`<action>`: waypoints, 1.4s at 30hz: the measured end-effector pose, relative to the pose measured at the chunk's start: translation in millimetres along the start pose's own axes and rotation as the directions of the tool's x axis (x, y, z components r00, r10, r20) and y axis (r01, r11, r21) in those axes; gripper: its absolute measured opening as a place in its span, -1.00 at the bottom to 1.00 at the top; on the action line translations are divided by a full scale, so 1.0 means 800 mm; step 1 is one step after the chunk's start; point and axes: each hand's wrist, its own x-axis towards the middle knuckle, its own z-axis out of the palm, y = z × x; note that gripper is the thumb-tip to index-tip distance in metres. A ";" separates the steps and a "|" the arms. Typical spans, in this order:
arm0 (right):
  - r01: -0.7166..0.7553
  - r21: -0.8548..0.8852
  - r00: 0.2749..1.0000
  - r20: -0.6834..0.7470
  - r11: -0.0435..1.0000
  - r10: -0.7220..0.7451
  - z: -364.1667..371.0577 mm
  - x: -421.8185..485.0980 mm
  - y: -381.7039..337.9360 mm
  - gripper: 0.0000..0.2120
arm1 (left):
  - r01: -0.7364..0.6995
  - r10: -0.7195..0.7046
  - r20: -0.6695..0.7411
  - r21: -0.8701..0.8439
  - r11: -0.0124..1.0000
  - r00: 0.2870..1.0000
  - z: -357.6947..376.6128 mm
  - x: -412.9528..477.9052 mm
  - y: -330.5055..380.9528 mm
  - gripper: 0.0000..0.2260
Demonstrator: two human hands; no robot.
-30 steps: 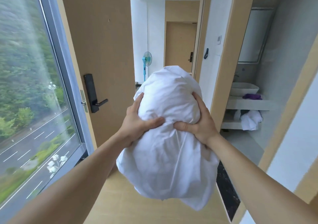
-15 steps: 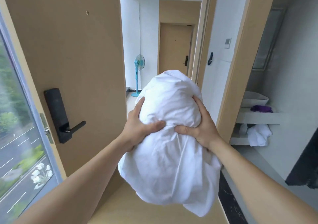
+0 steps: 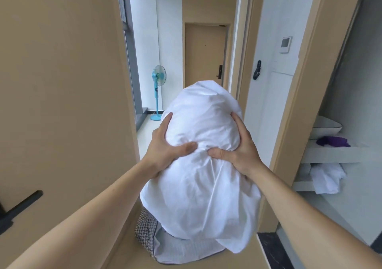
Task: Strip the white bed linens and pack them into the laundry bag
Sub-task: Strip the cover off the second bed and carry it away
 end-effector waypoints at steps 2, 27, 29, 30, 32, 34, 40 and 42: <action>-0.007 0.027 1.000 0.024 1.000 0.006 0.000 0.050 0.023 0.25 | 0.031 -0.031 -0.015 0.013 0.999 0.999 0.006 0.046 -0.012 0.15; -0.351 -0.032 0.915 0.200 0.936 0.350 0.203 0.422 0.468 0.19 | 0.320 -0.320 0.024 0.001 0.947 0.947 0.002 0.446 -0.447 -0.25; -0.404 -0.036 0.888 0.227 0.914 0.401 0.217 0.428 0.521 0.20 | 0.392 -0.391 0.033 -0.006 0.920 0.920 0.013 0.456 -0.494 -0.21; -0.432 -0.032 0.871 0.244 0.901 0.427 0.223 0.430 0.549 0.21 | 0.433 -0.432 0.040 -0.008 0.901 0.901 0.020 0.460 -0.519 -0.16; -0.492 -0.022 0.834 0.274 0.871 0.478 0.236 0.428 0.610 0.21 | 0.520 -0.519 0.044 -0.002 0.854 0.853 0.036 0.465 -0.573 -0.11; -0.549 -0.026 0.794 0.297 0.836 0.531 0.249 0.416 0.674 0.20 | 0.591 -0.592 0.047 0.032 0.806 0.804 0.056 0.464 -0.633 -0.10; -0.692 -0.089 0.658 0.328 0.716 0.678 0.292 0.330 0.859 0.19 | 0.781 -0.783 0.064 0.058 0.621 0.618 0.113 0.414 -0.816 0.10; -0.735 -0.118 0.604 0.332 0.668 0.724 0.308 0.295 0.910 0.15 | 0.822 -0.823 0.084 0.050 0.567 0.562 0.128 0.386 -0.874 0.08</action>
